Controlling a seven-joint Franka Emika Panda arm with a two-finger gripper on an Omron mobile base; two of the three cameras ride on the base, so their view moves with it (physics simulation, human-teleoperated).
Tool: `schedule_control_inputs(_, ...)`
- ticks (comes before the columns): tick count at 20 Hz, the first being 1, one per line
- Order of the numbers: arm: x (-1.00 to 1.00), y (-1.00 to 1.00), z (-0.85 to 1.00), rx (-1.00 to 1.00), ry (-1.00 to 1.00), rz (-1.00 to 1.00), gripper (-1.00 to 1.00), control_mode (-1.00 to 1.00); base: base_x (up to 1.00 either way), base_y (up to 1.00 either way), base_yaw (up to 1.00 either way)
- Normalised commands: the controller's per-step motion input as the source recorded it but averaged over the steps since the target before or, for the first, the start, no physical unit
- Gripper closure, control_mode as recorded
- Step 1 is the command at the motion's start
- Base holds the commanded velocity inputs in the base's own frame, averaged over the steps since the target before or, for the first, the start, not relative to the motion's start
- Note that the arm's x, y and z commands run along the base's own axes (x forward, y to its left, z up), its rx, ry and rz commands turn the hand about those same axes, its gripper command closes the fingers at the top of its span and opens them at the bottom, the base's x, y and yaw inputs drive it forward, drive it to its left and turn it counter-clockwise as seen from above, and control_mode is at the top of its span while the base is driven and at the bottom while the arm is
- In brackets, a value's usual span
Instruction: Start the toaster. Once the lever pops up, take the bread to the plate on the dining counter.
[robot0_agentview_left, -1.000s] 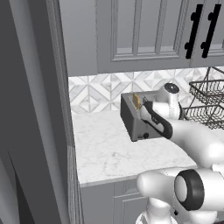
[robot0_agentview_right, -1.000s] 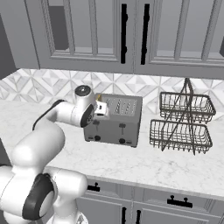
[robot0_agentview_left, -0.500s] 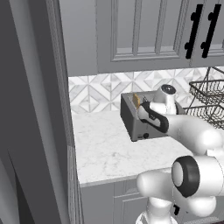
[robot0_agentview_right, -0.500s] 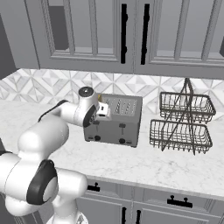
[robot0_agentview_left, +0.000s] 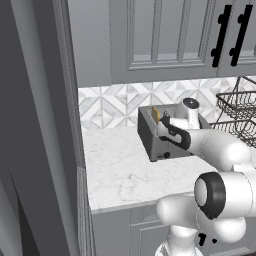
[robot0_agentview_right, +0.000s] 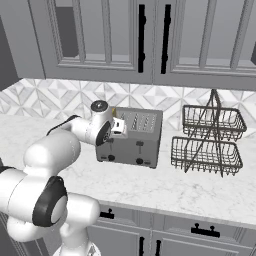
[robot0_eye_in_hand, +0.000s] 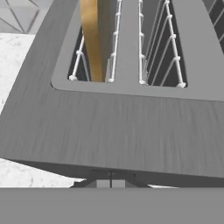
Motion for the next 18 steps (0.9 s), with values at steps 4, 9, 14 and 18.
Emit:
schedule_control_inputs(4, 0.04, -0.01, -0.10, 0.01, 0.00, 0.00, 1.00, -1.00, 0.00, 0.00, 0.00)
schedule_control_inputs(9, 0.00, -0.01, -0.12, 0.01, 0.00, 0.00, 1.00, -1.00, 0.00, 0.00, 0.00)
schedule_control_inputs(14, -0.04, 0.00, -0.57, 0.01, 0.00, 0.00, 1.00, -1.00, 0.00, 0.00, 0.00)
schedule_control_inputs(18, -0.02, 0.00, -0.73, 0.01, 0.00, 0.00, 1.00, -1.00, 0.00, 0.00, 0.00)
